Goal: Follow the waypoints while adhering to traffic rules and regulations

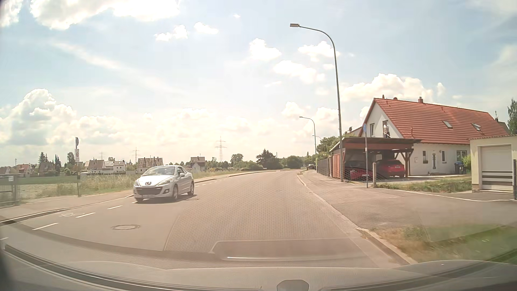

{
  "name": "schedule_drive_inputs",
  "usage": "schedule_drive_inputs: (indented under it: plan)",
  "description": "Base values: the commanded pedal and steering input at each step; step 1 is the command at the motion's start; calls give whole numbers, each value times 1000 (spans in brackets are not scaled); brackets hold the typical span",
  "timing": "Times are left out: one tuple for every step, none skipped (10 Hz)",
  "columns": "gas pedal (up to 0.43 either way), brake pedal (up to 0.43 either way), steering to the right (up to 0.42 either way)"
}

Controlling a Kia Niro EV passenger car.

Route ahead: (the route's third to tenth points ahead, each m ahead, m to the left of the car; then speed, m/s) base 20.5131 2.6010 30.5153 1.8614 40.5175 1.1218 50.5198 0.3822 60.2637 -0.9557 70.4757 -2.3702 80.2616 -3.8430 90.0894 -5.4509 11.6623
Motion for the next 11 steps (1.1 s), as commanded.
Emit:
schedule_drive_inputs:
  plan:
    - [138,0,6]
    - [138,0,7]
    - [138,0,7]
    - [138,0,8]
    - [157,0,8]
    - [157,0,8]
    - [157,0,7]
    - [157,0,6]
    - [157,0,6]
    - [157,0,6]
    - [157,0,5]
